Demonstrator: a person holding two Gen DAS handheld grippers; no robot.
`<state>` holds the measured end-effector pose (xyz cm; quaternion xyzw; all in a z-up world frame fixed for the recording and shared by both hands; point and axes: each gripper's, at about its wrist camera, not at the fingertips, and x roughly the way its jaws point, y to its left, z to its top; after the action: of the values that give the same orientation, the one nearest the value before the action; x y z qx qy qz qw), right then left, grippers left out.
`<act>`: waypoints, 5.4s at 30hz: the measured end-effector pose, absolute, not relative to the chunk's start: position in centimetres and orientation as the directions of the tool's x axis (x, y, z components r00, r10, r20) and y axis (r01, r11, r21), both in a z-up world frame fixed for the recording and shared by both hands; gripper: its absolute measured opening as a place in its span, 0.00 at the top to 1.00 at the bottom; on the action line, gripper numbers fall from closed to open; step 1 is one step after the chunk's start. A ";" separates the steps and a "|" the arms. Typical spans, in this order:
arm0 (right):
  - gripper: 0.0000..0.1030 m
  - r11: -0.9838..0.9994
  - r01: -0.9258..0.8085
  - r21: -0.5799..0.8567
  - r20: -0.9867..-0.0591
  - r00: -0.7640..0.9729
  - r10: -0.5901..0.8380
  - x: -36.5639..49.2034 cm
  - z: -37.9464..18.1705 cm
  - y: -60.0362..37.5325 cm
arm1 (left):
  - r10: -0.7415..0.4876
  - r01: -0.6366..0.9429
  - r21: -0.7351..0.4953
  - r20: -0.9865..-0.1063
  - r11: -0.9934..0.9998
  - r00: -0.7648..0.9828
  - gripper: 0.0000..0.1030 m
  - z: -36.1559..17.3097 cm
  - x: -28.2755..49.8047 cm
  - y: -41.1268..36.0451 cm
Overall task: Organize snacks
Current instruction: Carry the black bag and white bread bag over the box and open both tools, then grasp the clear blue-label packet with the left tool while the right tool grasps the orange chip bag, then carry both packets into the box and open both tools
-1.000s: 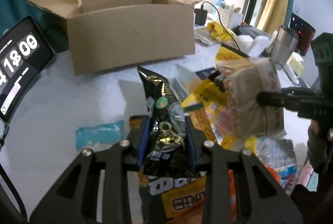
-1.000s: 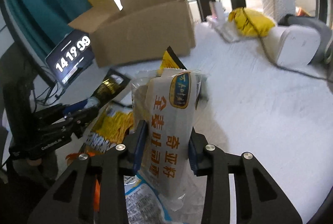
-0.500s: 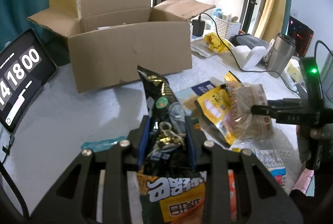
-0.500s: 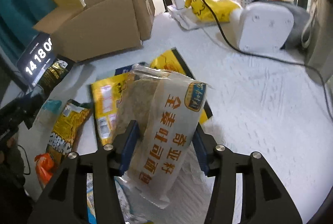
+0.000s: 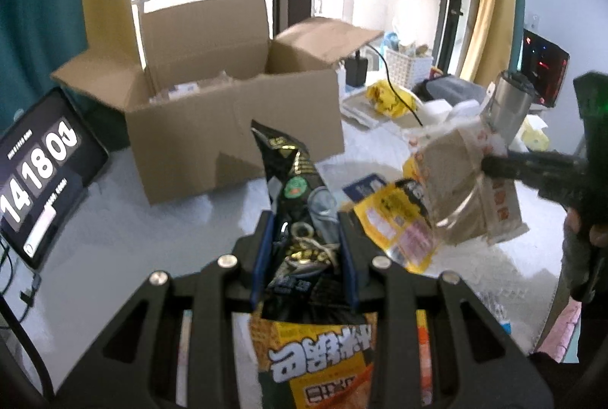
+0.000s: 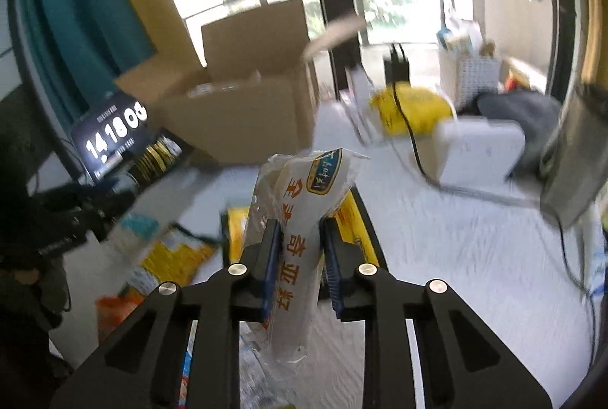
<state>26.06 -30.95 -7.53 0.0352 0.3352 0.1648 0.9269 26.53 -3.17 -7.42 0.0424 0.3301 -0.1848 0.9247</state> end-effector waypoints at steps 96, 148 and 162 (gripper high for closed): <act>0.28 0.781 -0.544 0.306 -0.726 0.397 0.561 20.6 -13.0 -17.6 | -0.176 0.051 -0.198 -0.692 0.979 0.700 0.18 -13.5 16.0 4.9; 0.85 0.870 -0.432 0.237 -0.517 0.702 0.489 30.8 -4.8 -27.0 | -0.112 0.070 -0.088 -0.704 0.994 0.701 0.43 -11.0 27.7 4.1; 0.86 0.883 -0.454 0.116 -0.388 0.798 0.461 34.5 1.7 -25.0 | -0.178 0.201 -0.006 -0.499 0.979 0.848 0.42 -2.3 32.4 1.3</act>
<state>34.49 -24.99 1.70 0.0086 0.2070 0.2414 0.9480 32.40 1.30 -2.25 0.0231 0.2574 -0.0987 0.9610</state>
